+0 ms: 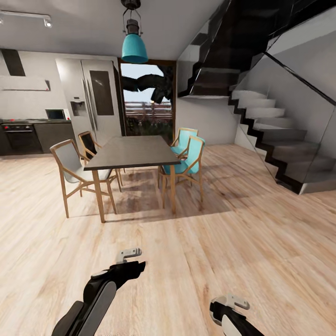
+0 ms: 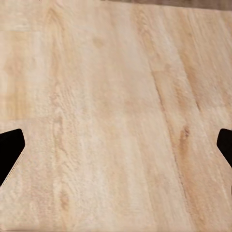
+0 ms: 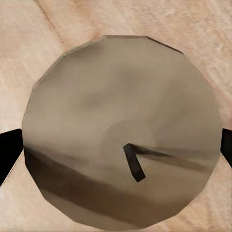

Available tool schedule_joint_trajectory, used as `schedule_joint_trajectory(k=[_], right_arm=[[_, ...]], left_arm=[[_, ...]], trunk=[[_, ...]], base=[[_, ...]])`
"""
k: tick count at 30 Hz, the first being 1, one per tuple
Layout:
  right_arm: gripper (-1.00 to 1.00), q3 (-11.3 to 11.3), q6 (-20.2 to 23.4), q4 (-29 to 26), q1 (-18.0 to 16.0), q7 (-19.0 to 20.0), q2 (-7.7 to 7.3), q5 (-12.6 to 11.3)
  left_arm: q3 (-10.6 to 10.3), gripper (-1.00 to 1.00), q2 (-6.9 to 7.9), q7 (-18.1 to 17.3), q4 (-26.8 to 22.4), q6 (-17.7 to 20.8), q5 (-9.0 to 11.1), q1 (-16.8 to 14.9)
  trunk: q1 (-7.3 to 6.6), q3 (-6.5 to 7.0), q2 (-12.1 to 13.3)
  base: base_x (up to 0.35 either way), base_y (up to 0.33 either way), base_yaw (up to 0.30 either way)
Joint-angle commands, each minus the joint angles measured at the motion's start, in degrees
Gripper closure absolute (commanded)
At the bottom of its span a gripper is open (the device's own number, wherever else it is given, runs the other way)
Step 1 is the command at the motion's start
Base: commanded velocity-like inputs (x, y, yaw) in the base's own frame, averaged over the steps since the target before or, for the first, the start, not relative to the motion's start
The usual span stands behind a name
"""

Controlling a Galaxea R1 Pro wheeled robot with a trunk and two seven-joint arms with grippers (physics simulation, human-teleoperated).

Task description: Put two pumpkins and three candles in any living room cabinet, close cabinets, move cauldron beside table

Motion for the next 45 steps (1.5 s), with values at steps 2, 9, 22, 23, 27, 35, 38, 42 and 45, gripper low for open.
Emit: schedule_joint_trajectory(k=[2,9,22,23,27,35,38,42,45], right_arm=[[1.0,0.5,0.3,-0.2,0.0,-0.5,-0.05,-0.3],[1.0,0.5,0.3,-0.3,0.0,-0.5,-0.05,-0.3],[1.0,0.5,0.3,-0.4,0.1,-0.5,-0.06,-0.3],[1.0,0.5,0.3,-0.4,0.1,-0.5,-0.06,-0.3],[1.0,0.5,0.3,-0.3,0.1,-0.5,-0.05,-0.3],[1.0,0.5,0.2,-0.3,0.1,-0.5,-0.05,-0.3],[1.0,0.5,0.2,-0.3,0.1,-0.5,-0.05,-0.3],[1.0,0.6,0.3,-0.3,0.1,-0.5,-0.05,-0.3],[1.0,0.6,0.2,-0.3,0.1,-0.5,-0.05,-0.3]], left_arm=[[-0.2,-1.0,0.05,0.6,0.0,0.1,0.6,-0.1],[-0.1,-1.0,0.05,0.6,0.0,0.1,0.6,-0.1],[-0.2,-1.0,0.05,0.6,0.0,0.1,0.6,-0.1],[-0.2,-1.0,0.05,0.6,0.0,0.1,0.6,-0.1],[-0.2,-1.0,0.05,0.6,0.0,0.1,0.6,-0.1],[-0.2,-1.0,0.05,0.6,0.0,0.1,0.6,-0.1],[-0.3,-1.0,0.02,0.6,0.0,0.1,0.5,-0.1],[-0.3,-1.0,0.04,0.6,0.0,0.1,0.5,-0.1],[-0.4,-1.0,0.03,0.6,0.0,0.1,0.5,-0.1]], trunk=[[-0.46,0.23,0.8],[-1.99,1.31,3.6],[-4.85,3.63,8.8],[-5.07,3.81,9.2],[-5.95,4.53,10.8],[-7.7,5.97,14.0],[-8.36,6.51,15.2],[-9.24,7.22,16.8],[-9.9,7.76,18.0]], base=[[0.0,0.0,0.271],[0.0,0.0,0.178],[0.0,0.0,0.017],[0.0,0.0,0.133],[0.0,0.0,0.222],[0.0,0.0,0.278],[0.0,0.0,0.287],[0.0,0.0,0.216],[0.0,0.0,0.065]])
